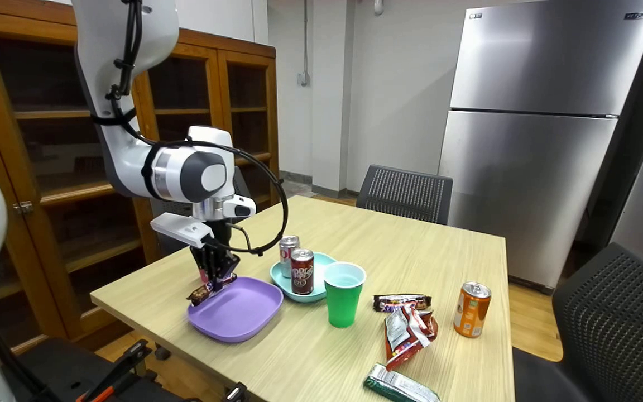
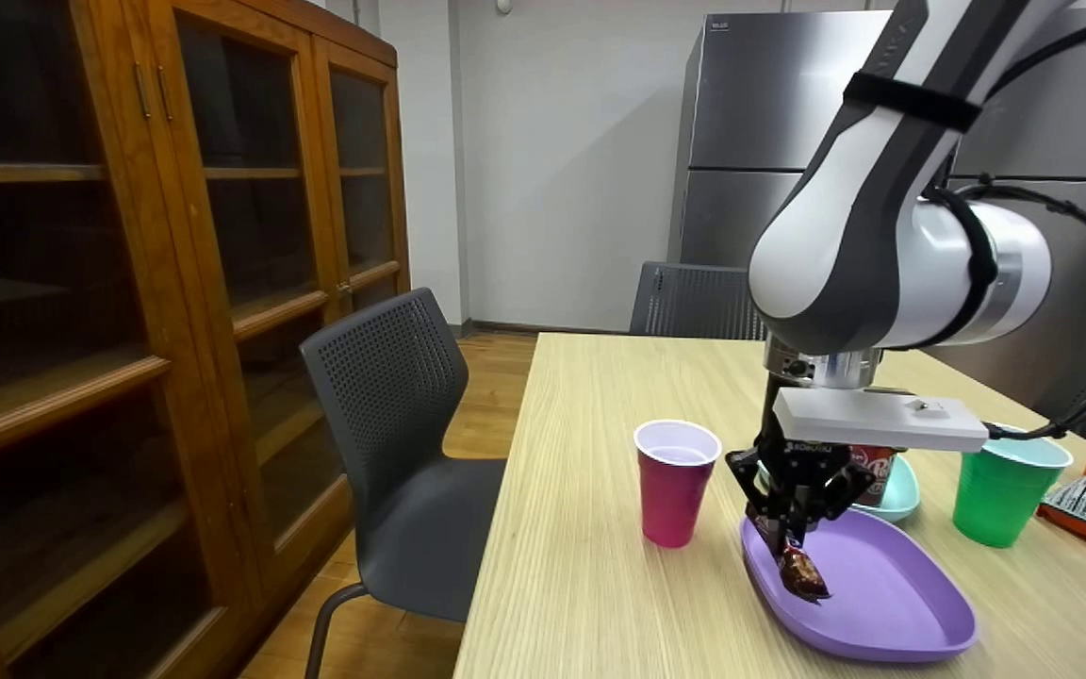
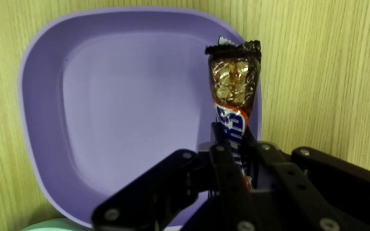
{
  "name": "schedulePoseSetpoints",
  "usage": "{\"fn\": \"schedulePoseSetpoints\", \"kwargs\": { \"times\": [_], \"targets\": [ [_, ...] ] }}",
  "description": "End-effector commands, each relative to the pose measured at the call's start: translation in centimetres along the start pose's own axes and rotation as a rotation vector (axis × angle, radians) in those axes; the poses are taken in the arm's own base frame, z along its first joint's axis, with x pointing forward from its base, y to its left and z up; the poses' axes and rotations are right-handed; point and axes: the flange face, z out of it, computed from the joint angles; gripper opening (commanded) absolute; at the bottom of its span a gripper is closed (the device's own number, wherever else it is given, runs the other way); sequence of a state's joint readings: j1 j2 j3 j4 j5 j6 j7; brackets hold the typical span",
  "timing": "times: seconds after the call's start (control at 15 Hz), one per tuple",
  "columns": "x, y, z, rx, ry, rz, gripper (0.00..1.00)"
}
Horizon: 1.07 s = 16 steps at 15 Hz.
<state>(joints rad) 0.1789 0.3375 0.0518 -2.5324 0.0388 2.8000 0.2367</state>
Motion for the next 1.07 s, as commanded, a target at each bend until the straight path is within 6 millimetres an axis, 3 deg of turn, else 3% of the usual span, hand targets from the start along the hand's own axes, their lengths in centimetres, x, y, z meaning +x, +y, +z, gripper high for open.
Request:
{"fn": "schedulePoseSetpoints", "kwargs": {
  "times": [0.0, 0.07, 0.27, 0.4, 0.87, 1.0],
  "targets": [
    [0.9, 0.0, -0.3, -0.005, 0.025, 0.026, 0.03],
    [1.0, 0.2, -0.4, -0.009, 0.018, 0.031, 0.03],
    [1.1, 0.9, -0.7, -0.016, 0.019, 0.040, 0.40],
    [1.3, 1.5, -1.2, -0.018, 0.024, 0.044, 0.47],
    [3.4, 4.0, -4.9, -0.016, 0.094, 0.090, 0.99],
    [4.3, 4.9, -6.6, -0.009, 0.122, 0.110, 1.00]
  ]
}}
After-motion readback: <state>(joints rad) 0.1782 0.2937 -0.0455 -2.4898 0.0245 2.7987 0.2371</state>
